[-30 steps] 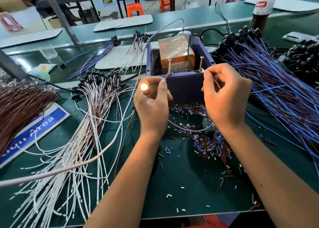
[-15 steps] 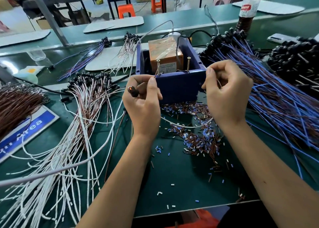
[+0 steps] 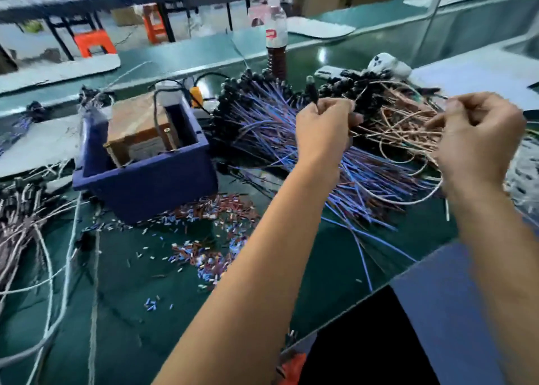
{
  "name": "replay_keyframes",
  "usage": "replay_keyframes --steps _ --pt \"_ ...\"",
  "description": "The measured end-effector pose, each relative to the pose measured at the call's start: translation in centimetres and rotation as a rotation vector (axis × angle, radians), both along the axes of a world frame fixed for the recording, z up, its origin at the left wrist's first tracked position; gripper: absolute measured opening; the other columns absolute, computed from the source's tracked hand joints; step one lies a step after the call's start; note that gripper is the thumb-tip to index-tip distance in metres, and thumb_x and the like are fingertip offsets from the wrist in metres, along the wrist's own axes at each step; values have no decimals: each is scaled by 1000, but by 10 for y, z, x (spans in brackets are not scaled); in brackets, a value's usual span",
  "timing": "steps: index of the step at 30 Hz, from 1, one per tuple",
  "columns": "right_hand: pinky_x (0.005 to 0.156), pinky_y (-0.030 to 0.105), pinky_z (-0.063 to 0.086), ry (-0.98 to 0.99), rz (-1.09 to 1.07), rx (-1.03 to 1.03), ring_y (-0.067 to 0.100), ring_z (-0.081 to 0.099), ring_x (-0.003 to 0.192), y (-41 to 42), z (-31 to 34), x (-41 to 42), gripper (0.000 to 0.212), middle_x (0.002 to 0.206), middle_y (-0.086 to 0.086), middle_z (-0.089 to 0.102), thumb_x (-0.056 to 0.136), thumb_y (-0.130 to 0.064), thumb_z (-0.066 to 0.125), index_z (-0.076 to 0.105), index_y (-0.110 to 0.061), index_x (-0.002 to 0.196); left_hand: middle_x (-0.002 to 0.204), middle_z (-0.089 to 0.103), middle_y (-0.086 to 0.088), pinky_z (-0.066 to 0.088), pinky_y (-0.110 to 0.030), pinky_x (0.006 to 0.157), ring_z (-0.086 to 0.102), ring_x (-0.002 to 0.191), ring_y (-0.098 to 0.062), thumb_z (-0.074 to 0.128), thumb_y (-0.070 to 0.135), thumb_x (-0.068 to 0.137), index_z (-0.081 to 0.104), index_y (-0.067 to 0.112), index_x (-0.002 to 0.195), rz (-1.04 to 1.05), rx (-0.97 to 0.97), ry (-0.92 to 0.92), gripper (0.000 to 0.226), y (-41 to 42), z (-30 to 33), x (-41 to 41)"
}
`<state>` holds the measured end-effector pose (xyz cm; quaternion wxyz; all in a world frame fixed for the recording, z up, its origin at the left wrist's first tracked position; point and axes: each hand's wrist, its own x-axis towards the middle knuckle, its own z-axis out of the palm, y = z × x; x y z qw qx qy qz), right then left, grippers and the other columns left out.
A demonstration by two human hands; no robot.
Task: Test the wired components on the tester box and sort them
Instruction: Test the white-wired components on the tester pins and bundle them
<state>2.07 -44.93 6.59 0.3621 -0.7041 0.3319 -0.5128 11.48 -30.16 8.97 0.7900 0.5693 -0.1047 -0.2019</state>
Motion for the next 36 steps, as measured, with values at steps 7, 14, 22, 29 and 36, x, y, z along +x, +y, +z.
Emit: replay_keyframes --steps 7,14,22,29,36 --pt "115 48 37 479 -236 -279 36 51 130 -85 7 -74 39 133 17 59 94 -27 41 71 -16 116 73 48 -10 24 -17 34 29 27 -4 44 -4 100 56 6 77 -268 39 214 28 -113 2 -34" --pt "84 42 60 391 483 -81 20 75 88 -62 19 -57 25 99 2 77 108 -33 55 64 -17 124 78 53 -8 41 -14 46 47 63 -9 36 8 111 61 7 85 -211 -321 333 36 -144 10 -45" --pt "44 13 38 365 275 -288 5 55 44 -92 45 -72 19 67 -15 71 96 -42 65 73 -27 86 98 61 -7 39 -23 64 43 70 -10 55 11 105 71 0 115 -166 -345 241 22 -142 21 -22" --pt "77 45 63 242 89 -367 9 74 72 -120 72 -67 8 76 -19 74 90 -48 65 73 -48 88 79 65 -10 57 -16 57 59 59 -10 61 0 100 70 -5 99 -238 -377 205 11 -140 16 -12" --pt "96 40 54 670 80 -409 28 69 107 -109 -13 -19 24 117 8 77 100 -19 68 76 -15 122 78 63 -13 58 -21 74 63 70 -19 63 -15 93 65 -11 98 5 -191 388 7 -141 -2 0"
